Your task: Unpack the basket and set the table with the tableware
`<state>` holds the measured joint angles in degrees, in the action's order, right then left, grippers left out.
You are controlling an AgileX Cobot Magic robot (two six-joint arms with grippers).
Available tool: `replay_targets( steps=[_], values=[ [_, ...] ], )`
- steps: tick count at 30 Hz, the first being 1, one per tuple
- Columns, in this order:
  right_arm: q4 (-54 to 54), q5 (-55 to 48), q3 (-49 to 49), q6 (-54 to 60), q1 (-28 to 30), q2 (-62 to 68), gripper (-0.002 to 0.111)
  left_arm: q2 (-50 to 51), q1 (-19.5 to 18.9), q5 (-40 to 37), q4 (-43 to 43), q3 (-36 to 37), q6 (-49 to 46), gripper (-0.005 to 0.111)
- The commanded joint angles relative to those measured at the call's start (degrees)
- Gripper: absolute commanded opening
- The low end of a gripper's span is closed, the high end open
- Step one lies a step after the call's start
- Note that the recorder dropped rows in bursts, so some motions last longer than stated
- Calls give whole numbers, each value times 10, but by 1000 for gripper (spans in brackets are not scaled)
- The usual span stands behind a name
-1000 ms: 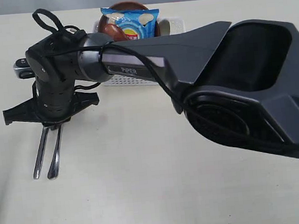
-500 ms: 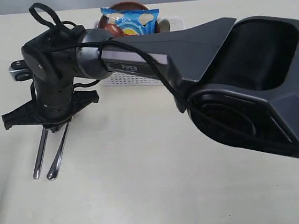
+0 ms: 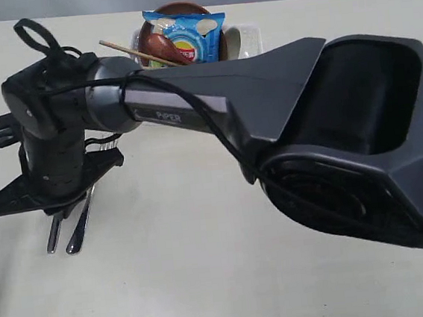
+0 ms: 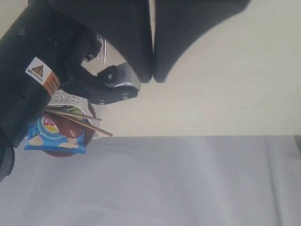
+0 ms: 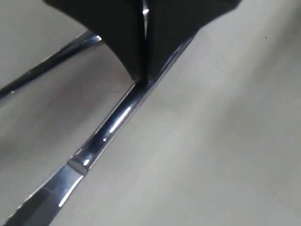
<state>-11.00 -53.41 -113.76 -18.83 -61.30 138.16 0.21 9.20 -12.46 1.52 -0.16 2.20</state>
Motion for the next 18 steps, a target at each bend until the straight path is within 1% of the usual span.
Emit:
replay_targets(
  steps=[1, 4, 12, 15, 18],
  values=[
    [21, -29, -1, 1, -2, -2, 0, -2, 1, 4, 2, 2, 0, 0],
    [38, -55, -1, 1, -2, -2, 0, -2, 1, 4, 2, 2, 0, 0],
    [41, -51, -1, 5, -2, -15, 0, -2, 1, 4, 2, 2, 0, 0],
    [86, -47, -1, -21, 3, -28, 0, -2, 1, 4, 2, 2, 0, 0],
    [117, -65, -1, -47, 17, -30, 0, -2, 1, 4, 2, 2, 0, 0]
  ],
)
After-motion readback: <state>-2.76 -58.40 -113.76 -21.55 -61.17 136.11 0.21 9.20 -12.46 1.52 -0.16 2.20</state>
